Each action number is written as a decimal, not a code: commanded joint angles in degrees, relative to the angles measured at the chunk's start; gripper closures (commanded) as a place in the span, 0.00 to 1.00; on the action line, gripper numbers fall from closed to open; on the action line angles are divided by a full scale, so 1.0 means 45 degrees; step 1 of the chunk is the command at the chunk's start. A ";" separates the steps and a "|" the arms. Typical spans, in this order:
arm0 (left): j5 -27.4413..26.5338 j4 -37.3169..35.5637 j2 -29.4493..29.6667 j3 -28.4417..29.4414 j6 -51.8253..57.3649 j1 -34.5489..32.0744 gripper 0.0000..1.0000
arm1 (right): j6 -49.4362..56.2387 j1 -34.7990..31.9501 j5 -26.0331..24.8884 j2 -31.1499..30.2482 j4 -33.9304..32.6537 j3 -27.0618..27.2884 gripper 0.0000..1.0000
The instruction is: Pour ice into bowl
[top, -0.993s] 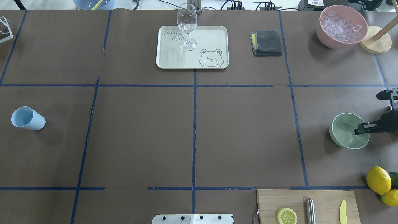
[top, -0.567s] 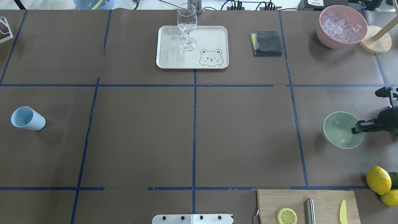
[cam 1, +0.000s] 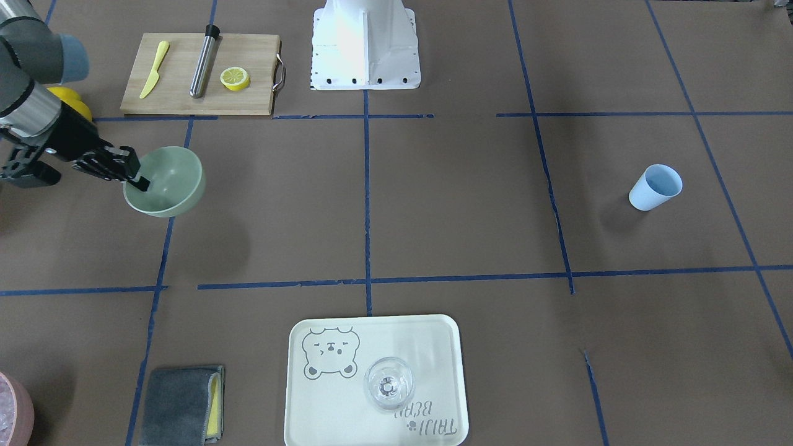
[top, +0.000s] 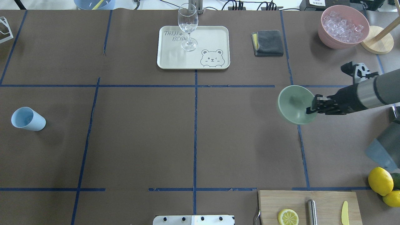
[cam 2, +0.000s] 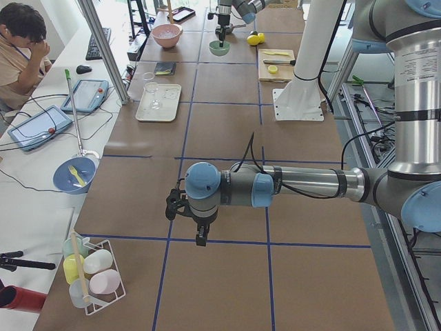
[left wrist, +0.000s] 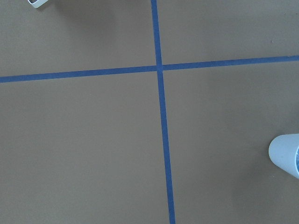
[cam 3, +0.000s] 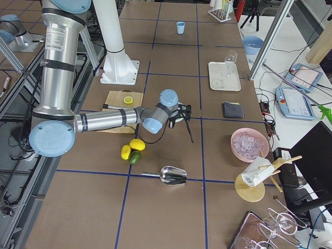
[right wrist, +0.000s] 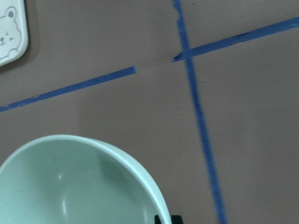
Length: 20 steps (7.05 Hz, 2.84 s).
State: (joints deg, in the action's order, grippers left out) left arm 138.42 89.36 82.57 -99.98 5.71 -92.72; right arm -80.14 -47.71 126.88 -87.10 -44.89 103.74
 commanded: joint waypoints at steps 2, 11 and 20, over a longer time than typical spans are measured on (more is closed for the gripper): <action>-0.0017 0.0025 -0.0009 -0.0009 0.0000 0.0000 0.00 | -0.3587 0.3404 -0.2892 0.4395 -0.2700 -0.0084 1.00; -0.0017 0.0509 0.0050 0.0126 0.0000 0.0058 0.00 | -0.5043 0.5991 -0.6123 0.9356 -0.5454 -0.4613 1.00; 0.2923 0.3944 -0.0867 -0.0338 -0.1185 0.0742 0.00 | -0.4616 0.3573 -0.3568 0.5316 -0.5337 0.0619 0.00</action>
State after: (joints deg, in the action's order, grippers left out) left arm 146.65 102.95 80.22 -100.58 3.20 -89.51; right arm -102.05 -29.71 109.20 -59.19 -69.09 104.05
